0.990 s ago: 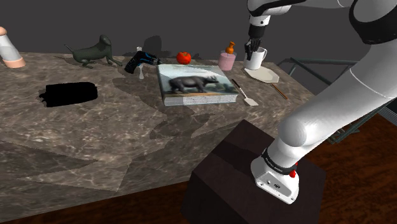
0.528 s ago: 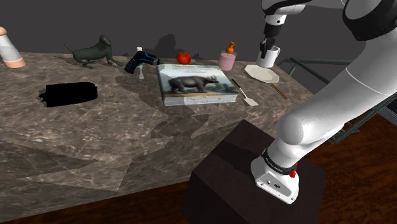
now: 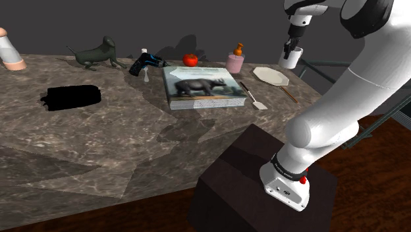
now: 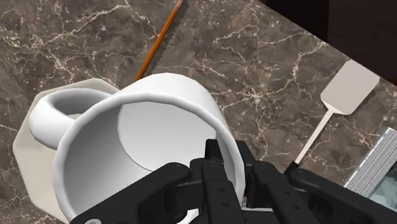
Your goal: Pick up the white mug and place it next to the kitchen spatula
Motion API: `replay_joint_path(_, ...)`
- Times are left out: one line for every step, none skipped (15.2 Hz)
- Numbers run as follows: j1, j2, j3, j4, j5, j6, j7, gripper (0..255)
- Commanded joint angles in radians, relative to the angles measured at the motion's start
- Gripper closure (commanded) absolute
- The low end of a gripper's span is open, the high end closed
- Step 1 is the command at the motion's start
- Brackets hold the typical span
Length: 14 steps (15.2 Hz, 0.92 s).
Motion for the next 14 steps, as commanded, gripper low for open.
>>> replay_joint_path(-0.006, 0.008, -0.006, -0.006, 0.003, 0.016, -0.012, 255)
replay_joint_path(-0.006, 0.009, -0.006, -0.018, 0.002, 0.029, -0.011, 255)
replay_joint_path(-0.006, 0.011, -0.007, -0.029, 0.003, 0.042, -0.009, 255)
replay_joint_path(-0.007, 0.013, -0.007, -0.041, 0.003, 0.055, -0.008, 255)
replay_joint_path(-0.007, 0.015, -0.007, -0.052, 0.003, 0.068, -0.007, 255)
replay_joint_path(-0.007, 0.017, -0.008, -0.063, 0.003, 0.082, -0.006, 255)
replay_joint_path(-0.008, 0.02, -0.008, -0.074, 0.003, 0.095, -0.005, 255)
replay_joint_path(-0.008, 0.023, -0.008, -0.084, 0.004, 0.108, -0.004, 255)
replay_joint_path(-0.009, 0.026, -0.009, -0.094, 0.004, 0.121, -0.003, 255)
replay_joint_path(-0.009, 0.029, -0.009, -0.104, 0.005, 0.134, -0.002, 255)
replay_joint_path(-0.009, 0.032, -0.009, -0.114, 0.005, 0.147, -0.001, 255)
replay_joint_path(-0.01, 0.036, -0.01, -0.124, 0.006, 0.159, 0.0, 255)
replay_joint_path(-0.01, 0.04, -0.01, -0.133, 0.007, 0.172, 0.001, 255)
replay_joint_path(-0.011, 0.044, -0.01, -0.142, 0.008, 0.185, 0.001, 255)
